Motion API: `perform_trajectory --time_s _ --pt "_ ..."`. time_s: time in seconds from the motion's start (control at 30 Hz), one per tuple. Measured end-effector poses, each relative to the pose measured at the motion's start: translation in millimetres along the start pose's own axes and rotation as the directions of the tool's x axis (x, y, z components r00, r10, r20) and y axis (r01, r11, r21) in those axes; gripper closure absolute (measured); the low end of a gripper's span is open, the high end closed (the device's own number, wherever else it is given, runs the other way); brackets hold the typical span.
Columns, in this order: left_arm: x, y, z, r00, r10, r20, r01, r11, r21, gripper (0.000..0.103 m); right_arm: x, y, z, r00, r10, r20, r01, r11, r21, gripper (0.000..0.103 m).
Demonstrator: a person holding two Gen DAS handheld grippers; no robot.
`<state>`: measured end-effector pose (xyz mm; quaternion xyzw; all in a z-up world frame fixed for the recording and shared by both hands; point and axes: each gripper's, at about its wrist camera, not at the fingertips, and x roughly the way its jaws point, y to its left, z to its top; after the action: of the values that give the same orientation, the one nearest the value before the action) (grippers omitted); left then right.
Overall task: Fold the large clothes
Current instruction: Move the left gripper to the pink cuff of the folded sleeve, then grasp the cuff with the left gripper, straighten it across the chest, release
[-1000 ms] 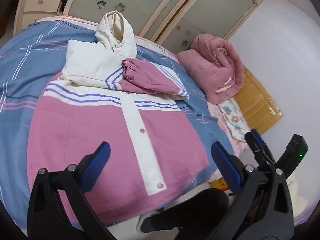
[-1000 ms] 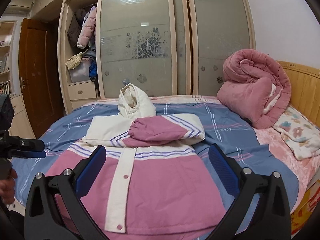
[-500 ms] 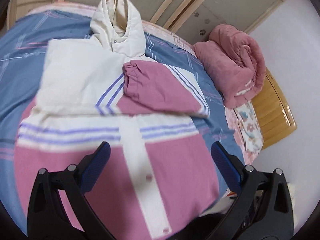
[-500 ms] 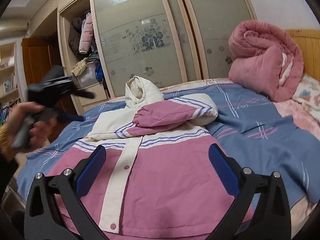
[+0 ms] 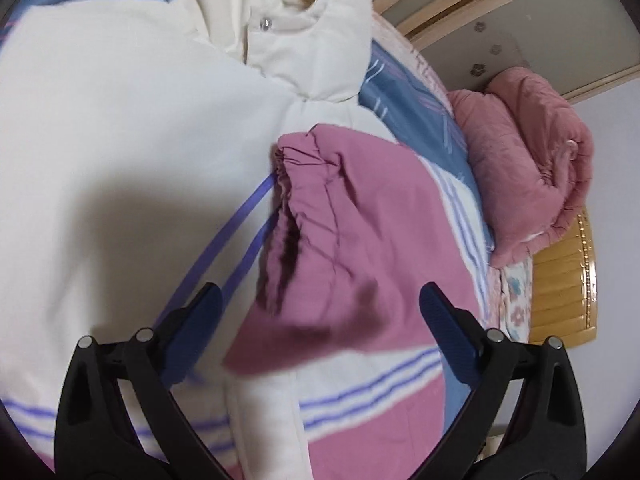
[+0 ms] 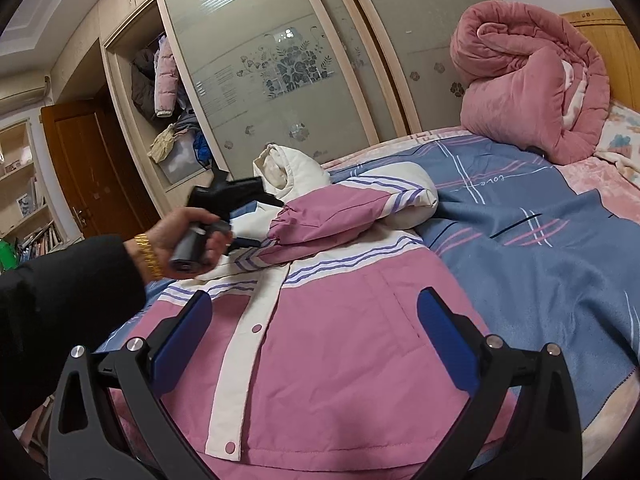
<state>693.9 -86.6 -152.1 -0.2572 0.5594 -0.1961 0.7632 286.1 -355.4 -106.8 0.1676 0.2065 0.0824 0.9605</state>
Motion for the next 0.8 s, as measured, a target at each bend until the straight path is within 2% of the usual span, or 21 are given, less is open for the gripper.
perform_trajectory --time_s 0.03,0.07,0.1,0.13,0.2,0.3,0.37,0.43,0.5,0.53,0.6,0.67,0.7,0.8 --pt "9 -1 2 1.000 0.005 -0.001 -0.005 1.000 -0.005 0.011 1 0 0 1.000 -0.005 -0.005 0.005 1.000 0.000 0.001" --pt "15 -1 5 1.000 0.008 0.000 -0.008 1.000 -0.007 0.020 2 0 -1 1.000 -0.006 -0.009 0.006 1.000 0.001 0.001" --pt "20 -2 7 1.000 0.017 0.009 -0.016 1.000 -0.007 0.046 3 -1 -1 1.000 -0.006 -0.011 0.006 1.000 0.003 0.001" --pt "22 -4 9 0.999 0.039 0.020 -0.039 0.999 -0.005 0.057 4 -1 -1 1.000 -0.008 -0.015 0.008 1.000 0.003 0.001" --pt "21 -12 13 0.996 0.064 0.063 -0.066 0.998 0.019 0.071 6 0 -2 1.000 -0.013 -0.021 0.013 1.000 0.000 0.001" --pt "-5 -42 12 0.982 0.071 0.172 -0.098 0.983 0.158 0.074 10 1 -4 0.999 -0.018 -0.030 0.018 1.000 -0.002 0.001" --pt "-33 -66 10 0.961 0.072 0.266 -0.143 0.955 0.260 0.074 15 3 -6 0.999 -0.017 -0.043 0.017 1.000 0.000 0.001" --pt "-61 -81 6 0.941 0.059 0.332 -0.171 0.932 0.319 0.075 19 6 -8 0.998 -0.015 -0.055 0.015 1.000 -0.003 0.001" --pt "-94 -85 2 0.926 0.026 0.377 -0.165 0.926 0.341 0.076 24 10 -10 0.997 -0.009 -0.074 0.008 1.000 -0.013 0.001" --pt "-105 -83 1 0.920 0.023 0.392 -0.170 0.922 0.347 0.076 27 12 -12 0.997 -0.006 -0.082 0.005 1.000 -0.019 0.001" --pt "-128 -78 -4 0.897 0.054 0.439 -0.235 0.899 0.370 0.077 29 17 -15 0.996 -0.002 -0.089 0.000 1.000 -0.029 0.001" --pt "-142 -61 -5 0.871 0.120 0.476 -0.327 0.865 0.381 0.077 32 21 -17 0.995 0.005 -0.099 -0.009 0.999 -0.040 0.001" --pt "-145 -51 -4 0.865 0.145 0.480 -0.351 0.858 0.374 0.077 34 22 -18 0.995 0.006 -0.104 -0.011 0.999 -0.043 0.001" --pt "-147 -4 0 0.857 0.223 0.465 -0.393 0.866 0.309 0.077 37 25 -20 0.993 0.013 -0.119 -0.019 0.999 -0.050 0.001"
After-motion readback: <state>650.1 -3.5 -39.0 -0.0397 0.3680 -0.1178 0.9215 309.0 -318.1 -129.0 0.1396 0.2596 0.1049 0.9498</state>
